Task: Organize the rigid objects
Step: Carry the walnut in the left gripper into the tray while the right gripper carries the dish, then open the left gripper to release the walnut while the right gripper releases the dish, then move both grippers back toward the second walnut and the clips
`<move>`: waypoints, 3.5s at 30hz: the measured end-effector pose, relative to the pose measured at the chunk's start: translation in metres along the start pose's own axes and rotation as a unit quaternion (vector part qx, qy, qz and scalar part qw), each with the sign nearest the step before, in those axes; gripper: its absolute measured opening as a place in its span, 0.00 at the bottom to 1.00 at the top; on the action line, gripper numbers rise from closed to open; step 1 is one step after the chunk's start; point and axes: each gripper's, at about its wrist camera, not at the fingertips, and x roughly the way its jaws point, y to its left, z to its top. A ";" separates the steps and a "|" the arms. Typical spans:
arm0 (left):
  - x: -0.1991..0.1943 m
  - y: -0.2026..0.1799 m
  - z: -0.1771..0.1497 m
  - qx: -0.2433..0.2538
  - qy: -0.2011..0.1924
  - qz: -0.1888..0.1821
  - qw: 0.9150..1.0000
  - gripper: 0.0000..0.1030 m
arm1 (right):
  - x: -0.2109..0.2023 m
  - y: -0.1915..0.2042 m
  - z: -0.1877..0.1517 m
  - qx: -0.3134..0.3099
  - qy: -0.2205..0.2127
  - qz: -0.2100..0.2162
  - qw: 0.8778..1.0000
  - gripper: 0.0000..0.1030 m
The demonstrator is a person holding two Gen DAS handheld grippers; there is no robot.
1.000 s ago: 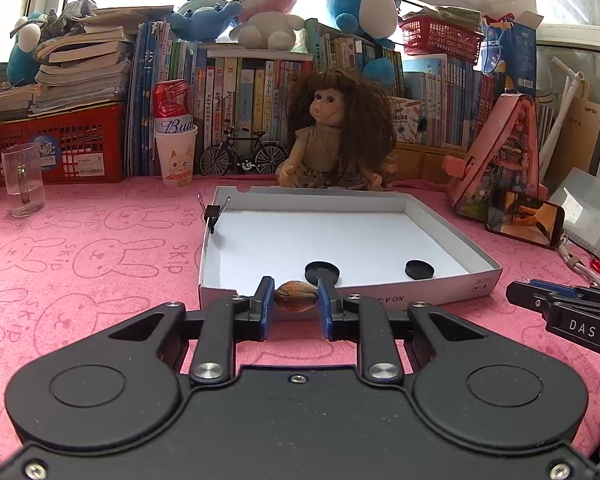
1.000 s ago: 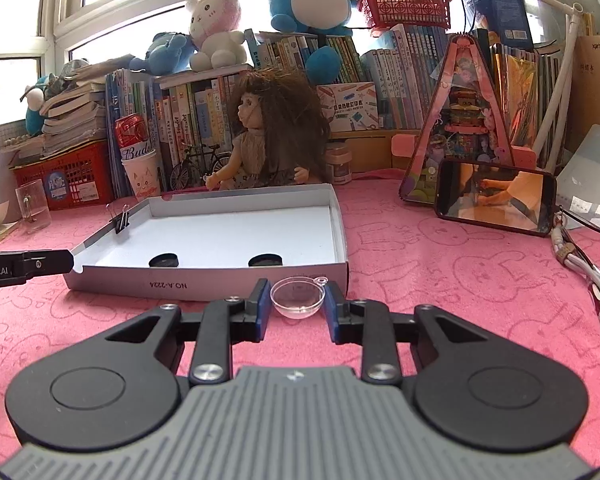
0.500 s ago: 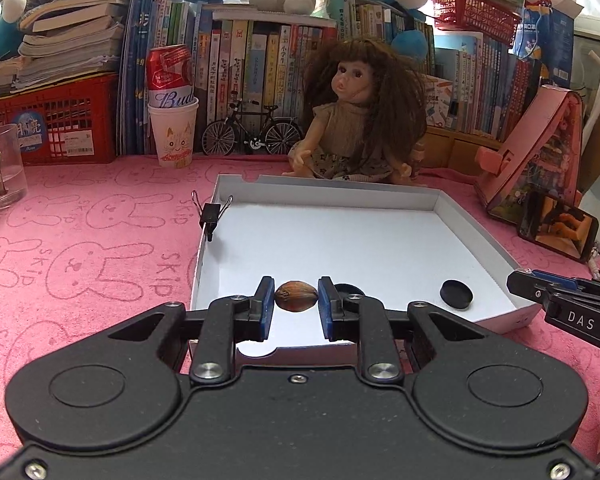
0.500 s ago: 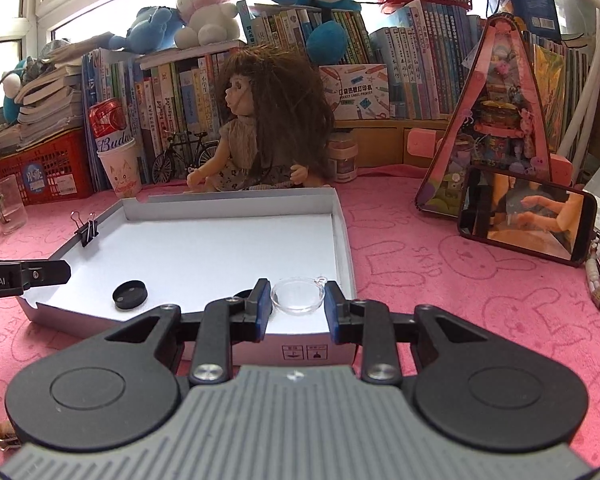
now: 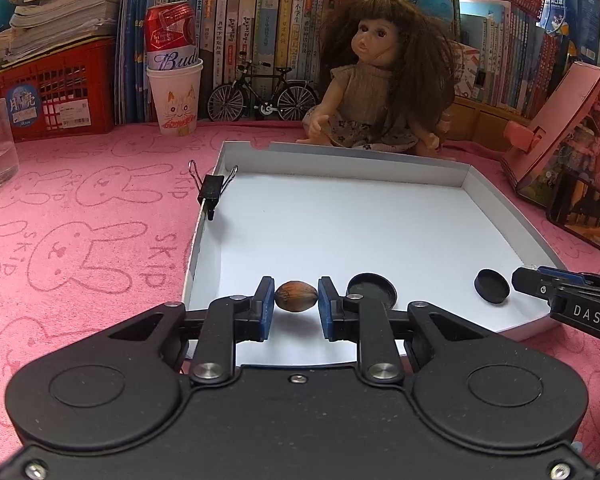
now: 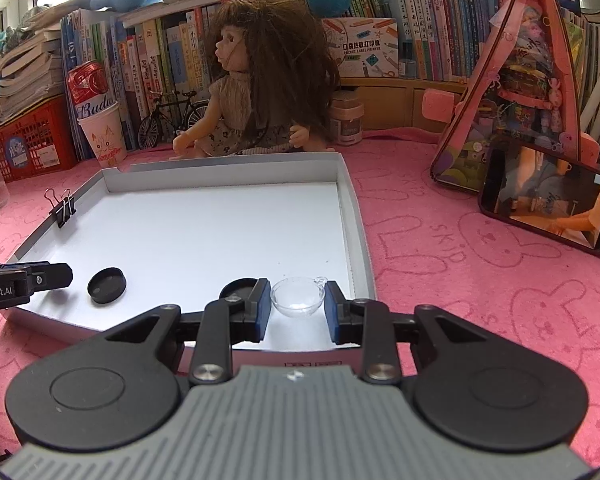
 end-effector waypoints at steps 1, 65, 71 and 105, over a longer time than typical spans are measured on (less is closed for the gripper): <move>0.001 -0.001 0.001 0.001 0.001 0.000 1.000 0.21 | 0.001 0.000 0.000 0.002 0.004 0.001 1.000 0.32; -0.131 -0.006 -0.094 0.038 -0.072 -0.070 0.994 0.81 | -0.115 0.012 -0.079 -0.037 -0.104 0.069 0.991 1.00; -0.135 -0.005 -0.108 0.046 -0.067 -0.068 0.994 0.81 | -0.120 0.009 -0.090 -0.041 -0.100 0.068 0.992 1.00; -0.153 -0.002 -0.143 0.038 -0.064 -0.106 0.992 0.51 | -0.136 0.004 -0.127 -0.023 -0.100 0.069 0.992 0.88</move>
